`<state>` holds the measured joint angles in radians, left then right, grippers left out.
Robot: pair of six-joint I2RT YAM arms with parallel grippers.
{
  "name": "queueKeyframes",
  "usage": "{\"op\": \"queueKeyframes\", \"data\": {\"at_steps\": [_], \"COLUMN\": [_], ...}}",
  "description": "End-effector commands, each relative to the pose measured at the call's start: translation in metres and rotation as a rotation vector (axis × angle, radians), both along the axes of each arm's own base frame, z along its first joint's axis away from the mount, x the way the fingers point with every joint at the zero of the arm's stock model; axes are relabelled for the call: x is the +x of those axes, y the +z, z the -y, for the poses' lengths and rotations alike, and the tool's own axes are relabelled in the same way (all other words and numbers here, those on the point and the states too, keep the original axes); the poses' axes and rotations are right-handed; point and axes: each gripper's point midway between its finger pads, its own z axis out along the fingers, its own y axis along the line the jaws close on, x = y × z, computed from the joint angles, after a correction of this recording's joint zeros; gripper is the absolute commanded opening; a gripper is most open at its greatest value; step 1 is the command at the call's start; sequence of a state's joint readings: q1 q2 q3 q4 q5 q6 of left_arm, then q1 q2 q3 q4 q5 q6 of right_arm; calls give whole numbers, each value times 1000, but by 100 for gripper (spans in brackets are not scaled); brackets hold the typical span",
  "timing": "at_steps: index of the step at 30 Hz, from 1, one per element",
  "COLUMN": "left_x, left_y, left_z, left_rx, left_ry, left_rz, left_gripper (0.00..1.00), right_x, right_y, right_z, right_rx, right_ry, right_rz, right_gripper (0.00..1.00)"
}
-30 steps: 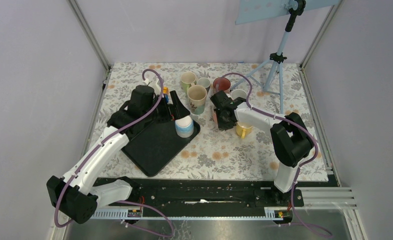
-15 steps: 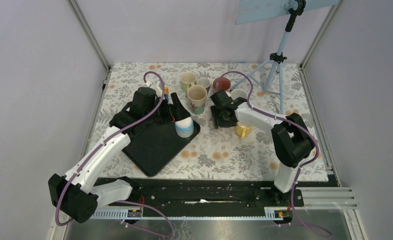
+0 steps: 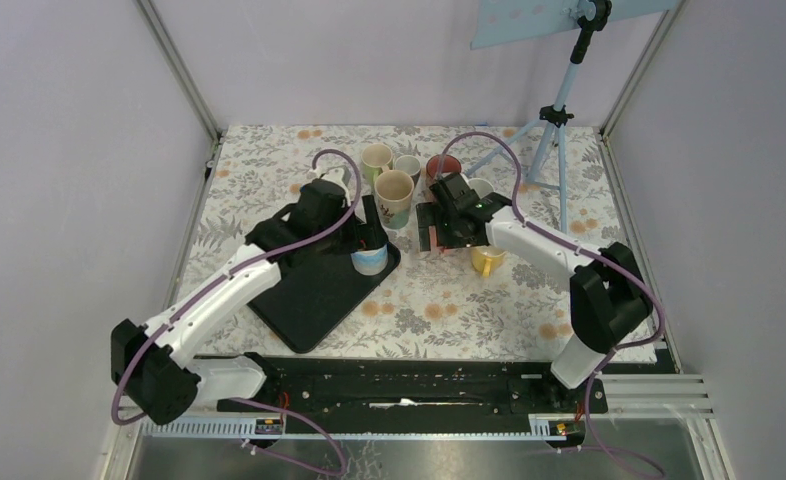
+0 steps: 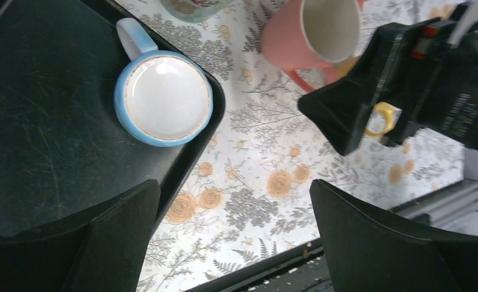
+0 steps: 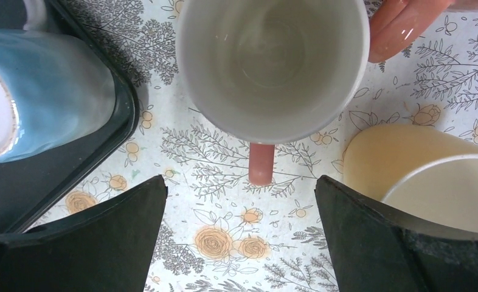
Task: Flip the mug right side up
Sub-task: Place the cup at the center of the board.
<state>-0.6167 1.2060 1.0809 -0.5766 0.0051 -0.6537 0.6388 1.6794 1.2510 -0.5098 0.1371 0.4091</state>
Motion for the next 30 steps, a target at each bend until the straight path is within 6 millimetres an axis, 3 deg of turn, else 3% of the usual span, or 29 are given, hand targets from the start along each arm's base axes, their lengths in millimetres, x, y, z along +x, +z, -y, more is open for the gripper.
{"op": "queueKeyframes", "data": {"at_steps": [1, 14, 23, 30], "left_x": [21, 59, 75, 79], "left_y": [7, -33, -58, -82], "left_z": [-11, -11, 8, 3], "left_rx": [135, 378, 394, 467], "left_ry": [58, 21, 0, 19], "left_rz": [84, 68, 41, 15], "left_gripper": [99, 99, 99, 99], "right_x": [0, -9, -16, -18], "right_y": [31, 92, 108, 113], "right_z": [-4, -4, -1, -1], "right_rx": [80, 196, 232, 244], "right_ry": [-5, -19, -21, -15], "right_rz": [58, 177, 205, 210], "right_gripper": [100, 100, 100, 100]}}
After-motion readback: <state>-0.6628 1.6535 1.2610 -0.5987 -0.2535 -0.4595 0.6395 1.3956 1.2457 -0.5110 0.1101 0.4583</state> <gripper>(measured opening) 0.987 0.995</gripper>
